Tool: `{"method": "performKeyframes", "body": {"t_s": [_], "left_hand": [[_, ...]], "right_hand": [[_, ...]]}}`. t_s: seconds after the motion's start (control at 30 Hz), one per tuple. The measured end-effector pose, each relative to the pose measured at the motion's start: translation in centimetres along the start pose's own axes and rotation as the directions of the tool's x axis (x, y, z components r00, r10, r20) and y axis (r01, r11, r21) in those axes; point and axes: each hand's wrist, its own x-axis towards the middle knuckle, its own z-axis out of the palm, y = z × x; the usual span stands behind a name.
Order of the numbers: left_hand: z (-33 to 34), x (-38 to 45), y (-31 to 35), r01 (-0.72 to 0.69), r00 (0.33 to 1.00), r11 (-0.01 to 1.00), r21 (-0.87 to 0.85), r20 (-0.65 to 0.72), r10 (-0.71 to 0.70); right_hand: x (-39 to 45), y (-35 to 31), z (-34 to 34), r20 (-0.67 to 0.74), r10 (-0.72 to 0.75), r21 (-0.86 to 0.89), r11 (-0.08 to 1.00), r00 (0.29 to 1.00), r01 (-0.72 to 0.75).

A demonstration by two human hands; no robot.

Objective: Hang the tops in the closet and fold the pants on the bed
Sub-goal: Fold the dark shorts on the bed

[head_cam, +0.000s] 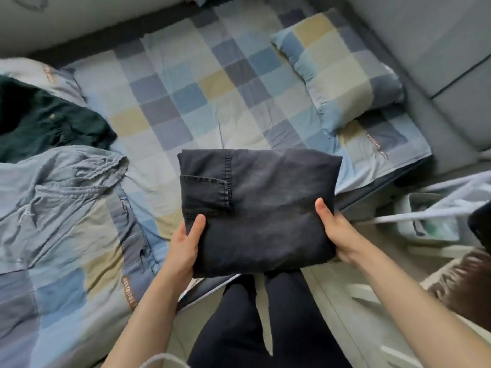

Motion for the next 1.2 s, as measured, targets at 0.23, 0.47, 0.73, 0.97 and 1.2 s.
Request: {"method": "performKeyframes", "body": {"t_s": [0.23,0.47,0.73,0.97,1.2], "left_hand": [[2.1,-4.5,2.7,-0.003,0.968,0.968,0.250,0.242,-0.060],[10.6,-8.6,1.6,-0.059,0.866,0.915,0.400,0.476,-0.153],[23.9,-20.3,-8.6,-0.195,0.667,0.845,0.498,0.699,-0.259],[32.8,-31.4,-19.9,-0.246,0.482,0.767,0.593,0.761,-0.434],[40.6,-39.6,-29.2,-0.402,0.291,0.609,0.683,0.726,-0.623]], "right_hand": [[-10.9,4.9,-0.8,-0.279,0.027,0.263,0.964,0.960,0.050],[-20.7,9.9,-6.1,-0.494,0.041,0.381,0.908,0.868,0.174],[-36.8,21.8,-15.1,-0.662,0.237,0.546,0.803,0.711,0.241],[-49.7,32.3,-20.9,-0.726,0.467,0.658,0.686,0.505,0.311],[-58.2,40.2,-21.6,-0.688,0.625,0.713,0.488,0.369,0.503]]}}
